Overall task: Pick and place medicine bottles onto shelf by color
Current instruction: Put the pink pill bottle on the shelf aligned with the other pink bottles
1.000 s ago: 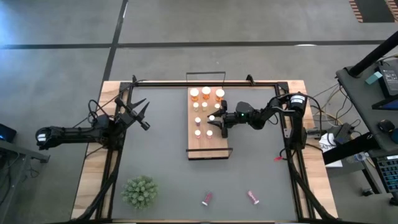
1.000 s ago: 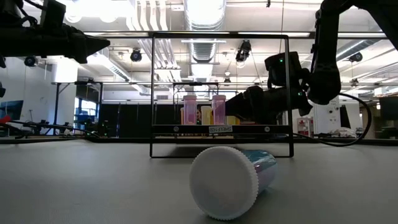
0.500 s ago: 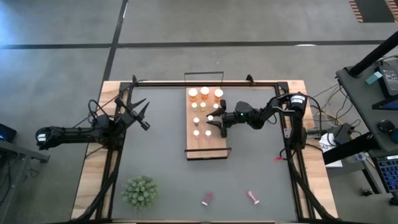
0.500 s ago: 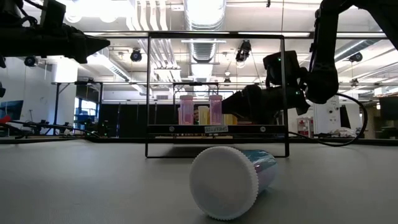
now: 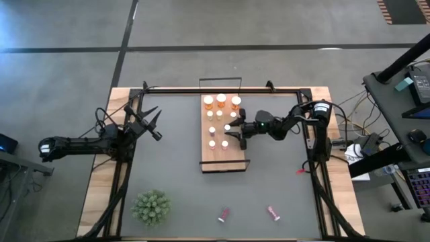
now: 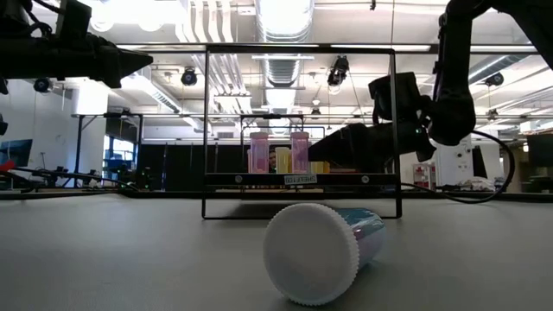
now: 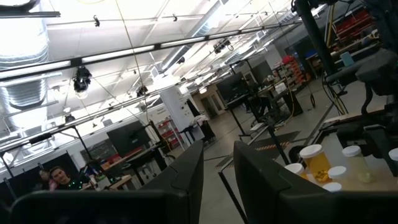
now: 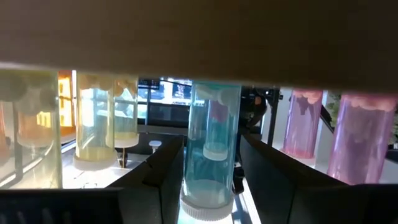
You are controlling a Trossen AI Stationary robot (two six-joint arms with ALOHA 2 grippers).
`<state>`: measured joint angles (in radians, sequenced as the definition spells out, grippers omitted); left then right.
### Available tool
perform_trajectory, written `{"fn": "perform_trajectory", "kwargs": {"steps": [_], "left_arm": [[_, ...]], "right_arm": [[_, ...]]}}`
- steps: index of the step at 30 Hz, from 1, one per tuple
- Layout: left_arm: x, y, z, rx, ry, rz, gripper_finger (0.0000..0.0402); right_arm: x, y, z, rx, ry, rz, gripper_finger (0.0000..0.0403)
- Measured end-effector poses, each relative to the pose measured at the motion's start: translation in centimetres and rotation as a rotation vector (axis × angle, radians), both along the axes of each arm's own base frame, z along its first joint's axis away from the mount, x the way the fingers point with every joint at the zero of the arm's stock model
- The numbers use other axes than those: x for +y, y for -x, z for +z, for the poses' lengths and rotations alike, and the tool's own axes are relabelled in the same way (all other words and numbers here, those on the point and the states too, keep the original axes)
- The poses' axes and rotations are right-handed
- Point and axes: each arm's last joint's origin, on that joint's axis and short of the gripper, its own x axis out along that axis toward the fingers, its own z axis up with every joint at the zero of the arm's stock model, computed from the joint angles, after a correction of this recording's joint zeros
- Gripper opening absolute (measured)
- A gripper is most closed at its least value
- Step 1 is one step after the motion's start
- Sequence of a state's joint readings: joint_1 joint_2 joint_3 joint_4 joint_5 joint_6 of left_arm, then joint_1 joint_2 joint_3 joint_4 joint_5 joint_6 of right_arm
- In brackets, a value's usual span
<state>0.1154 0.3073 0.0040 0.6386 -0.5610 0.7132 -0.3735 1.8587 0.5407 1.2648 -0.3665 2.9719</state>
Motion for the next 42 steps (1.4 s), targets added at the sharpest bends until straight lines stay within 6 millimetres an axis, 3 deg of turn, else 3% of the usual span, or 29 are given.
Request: {"fn": "perform_trajectory", "kwargs": {"steps": [11, 25, 35, 42], "left_arm": [[0.0, 0.0, 0.0, 0.0, 0.0, 0.0, 0.0072], [0.0, 0.0, 0.0, -0.001, 0.0, 0.0, 0.0072], [0.0, 0.0, 0.0, 0.0, 0.0, 0.0, 0.0072], [0.0, 0.0, 0.0, 0.0, 0.0, 0.0, 0.0072]], "right_arm": [[0.1, 1.4, -0.3, -0.029, 0.009, -0.015, 0.0155], [-0.2, 4.0, -0.5, -0.073, -0.007, -0.073, 0.0266], [0.5, 6.0, -0.8, -0.061, 0.054, -0.129, 0.0271], [1.8, 8.9, 0.5, -0.069, 0.087, -0.132, 0.0268]]}}
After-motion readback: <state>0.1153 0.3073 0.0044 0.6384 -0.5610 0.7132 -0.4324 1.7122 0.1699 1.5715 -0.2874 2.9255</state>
